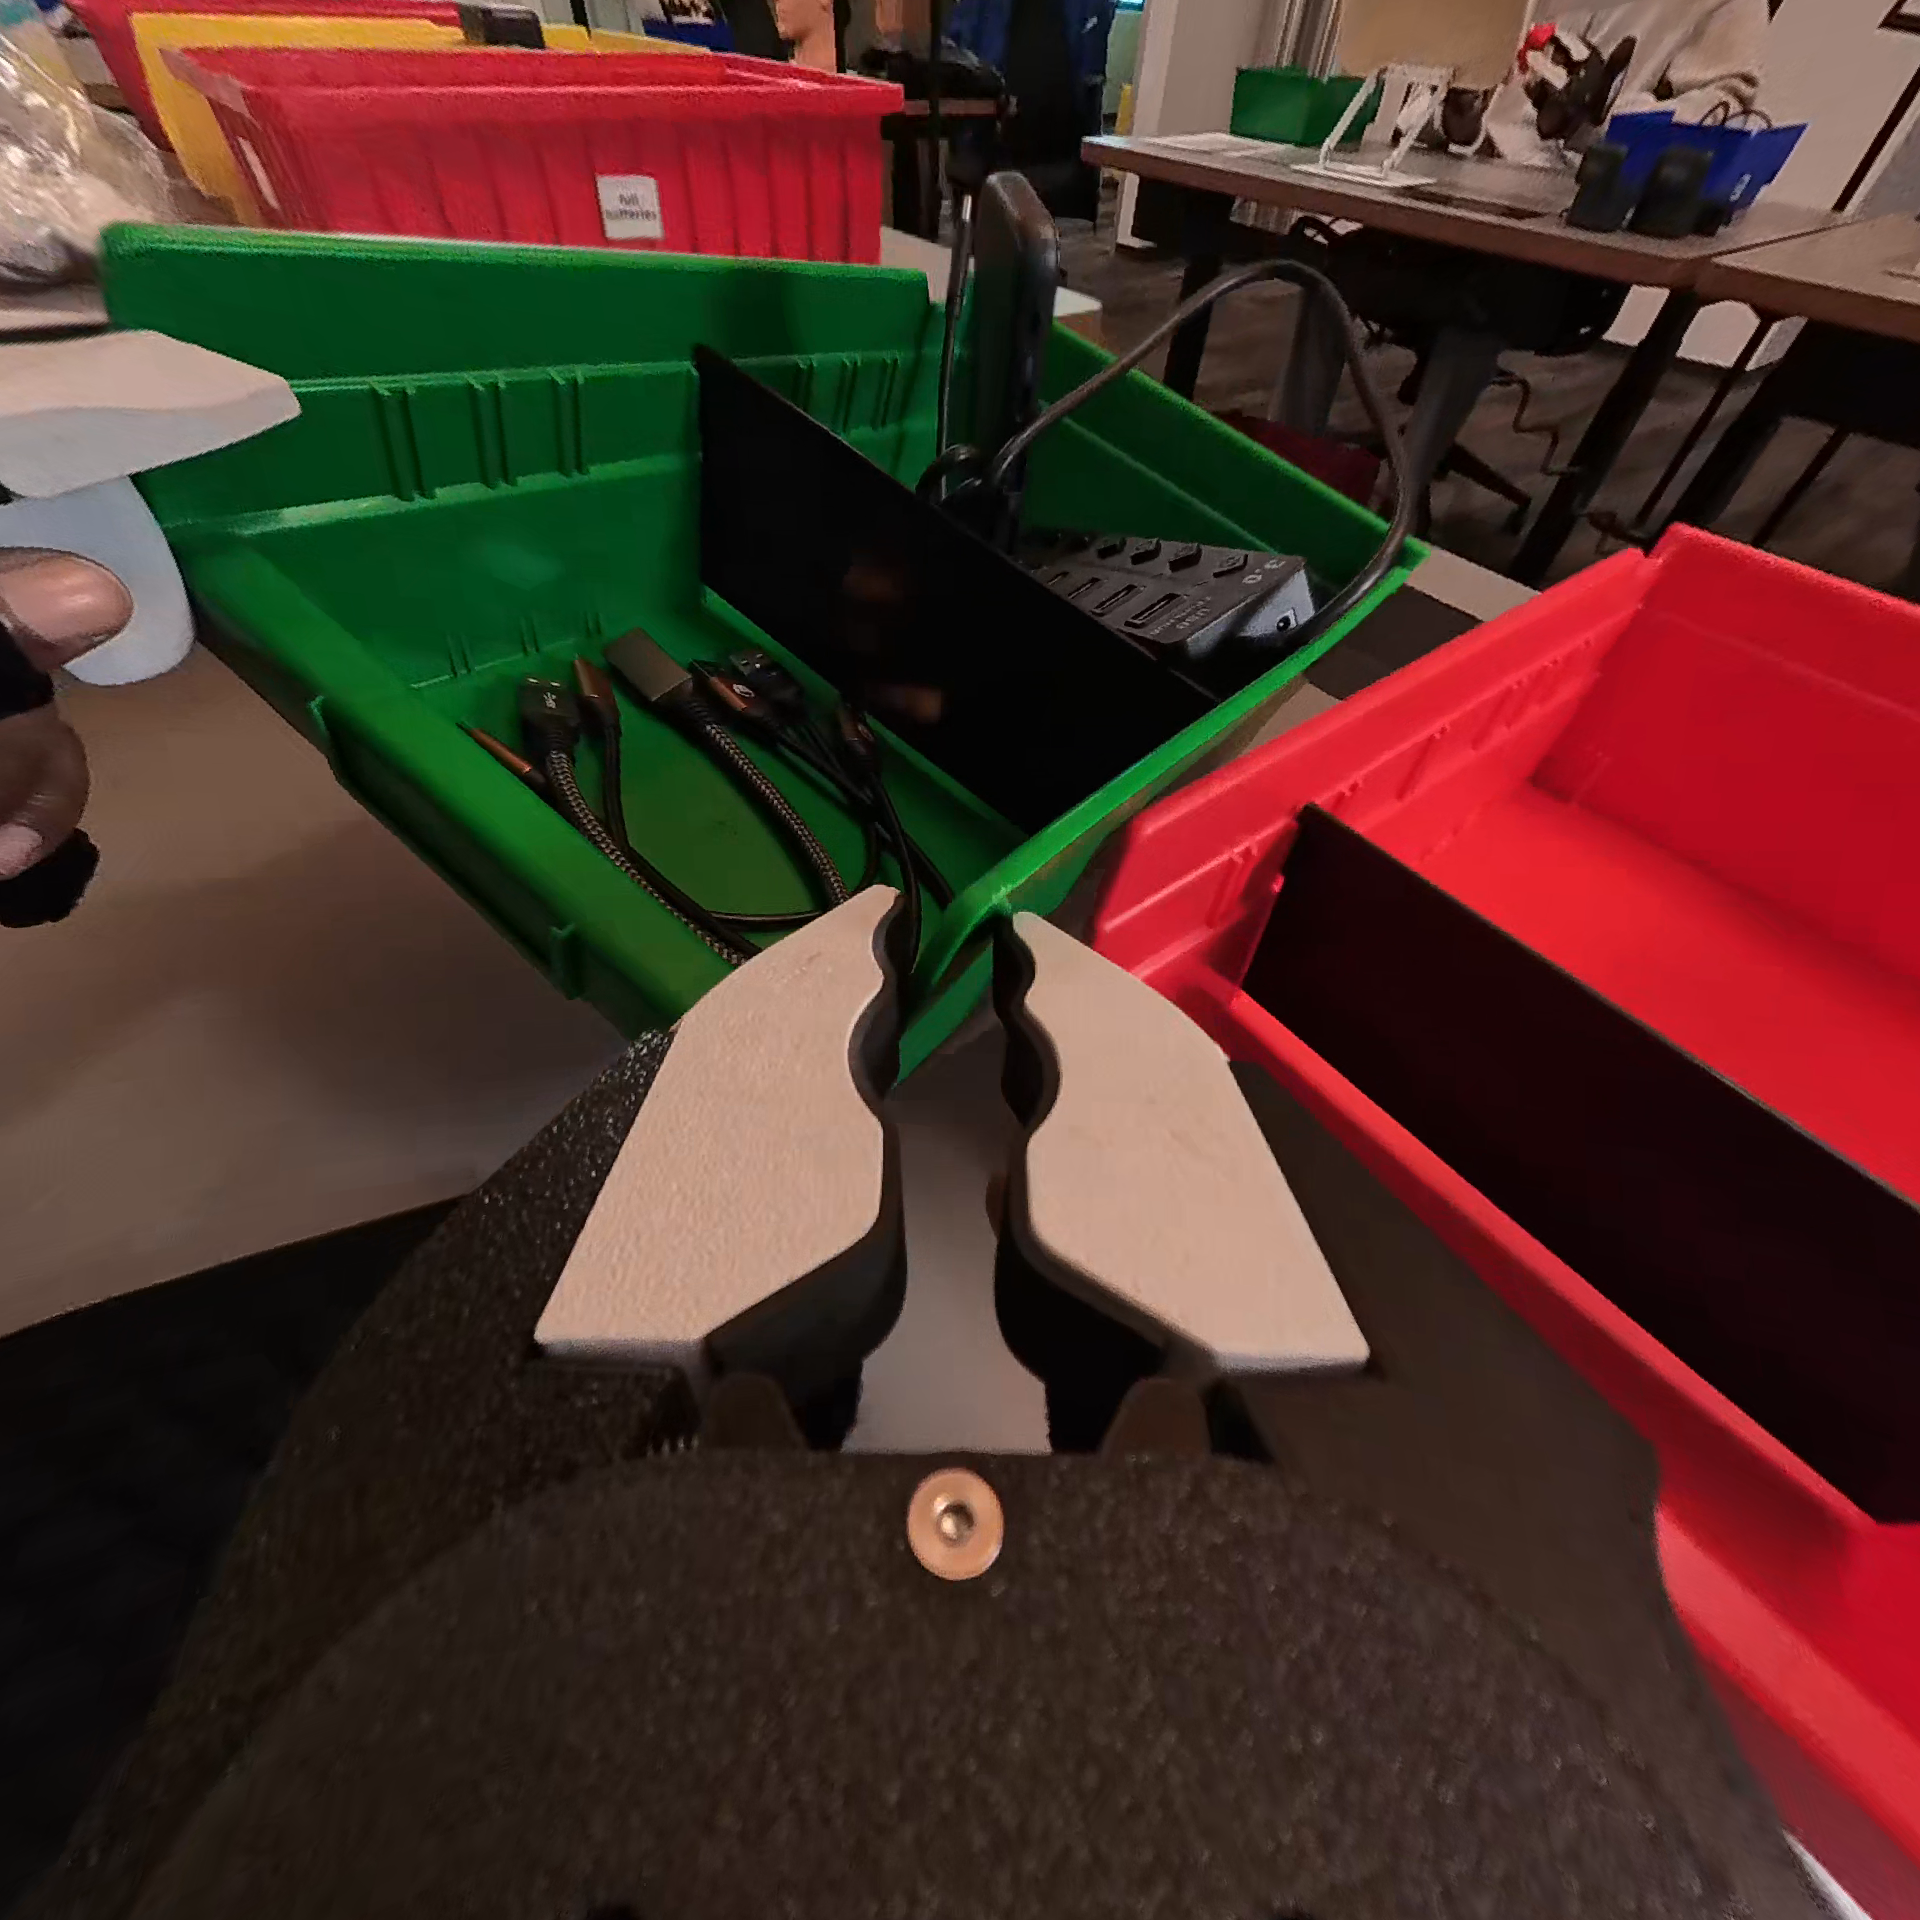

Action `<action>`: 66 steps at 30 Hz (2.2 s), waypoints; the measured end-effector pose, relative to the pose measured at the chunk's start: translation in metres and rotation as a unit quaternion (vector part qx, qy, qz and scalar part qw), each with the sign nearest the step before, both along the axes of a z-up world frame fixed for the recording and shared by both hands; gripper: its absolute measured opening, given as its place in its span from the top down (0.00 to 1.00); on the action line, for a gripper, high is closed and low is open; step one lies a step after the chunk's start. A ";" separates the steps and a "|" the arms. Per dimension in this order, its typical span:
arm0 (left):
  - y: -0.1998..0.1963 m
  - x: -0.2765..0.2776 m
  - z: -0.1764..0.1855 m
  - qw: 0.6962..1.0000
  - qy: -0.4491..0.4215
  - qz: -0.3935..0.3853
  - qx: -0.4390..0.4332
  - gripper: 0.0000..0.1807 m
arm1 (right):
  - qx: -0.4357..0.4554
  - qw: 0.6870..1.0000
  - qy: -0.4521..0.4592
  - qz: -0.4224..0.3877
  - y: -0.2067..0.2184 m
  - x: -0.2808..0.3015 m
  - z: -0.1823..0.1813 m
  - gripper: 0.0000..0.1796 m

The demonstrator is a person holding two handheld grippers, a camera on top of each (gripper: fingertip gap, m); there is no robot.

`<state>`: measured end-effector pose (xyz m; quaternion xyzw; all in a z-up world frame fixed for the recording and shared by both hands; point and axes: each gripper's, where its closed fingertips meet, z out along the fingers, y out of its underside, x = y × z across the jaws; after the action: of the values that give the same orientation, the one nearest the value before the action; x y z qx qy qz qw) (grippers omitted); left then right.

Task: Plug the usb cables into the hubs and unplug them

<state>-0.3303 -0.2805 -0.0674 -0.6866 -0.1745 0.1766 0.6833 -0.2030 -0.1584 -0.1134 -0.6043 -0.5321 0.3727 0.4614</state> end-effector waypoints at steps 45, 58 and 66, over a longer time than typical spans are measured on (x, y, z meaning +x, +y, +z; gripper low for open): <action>0.002 0.044 -0.038 0.910 0.209 -0.186 -0.308 0.74 | 0.239 0.881 -0.377 0.157 0.103 0.089 -0.088 0.65; 0.062 0.099 -0.145 0.695 0.230 -0.376 -0.569 0.80 | 0.244 0.872 -0.410 0.113 0.116 0.185 -0.093 0.82; 0.095 0.121 -0.145 0.709 0.253 -0.361 -0.550 0.84 | 0.220 0.877 -0.426 -0.001 0.170 0.286 -0.094 0.82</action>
<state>-0.2097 -0.1858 -0.2124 -0.8812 0.3942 0.1478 0.2152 0.0829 0.0119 -0.2075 -0.5881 -0.7451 -0.0478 0.3111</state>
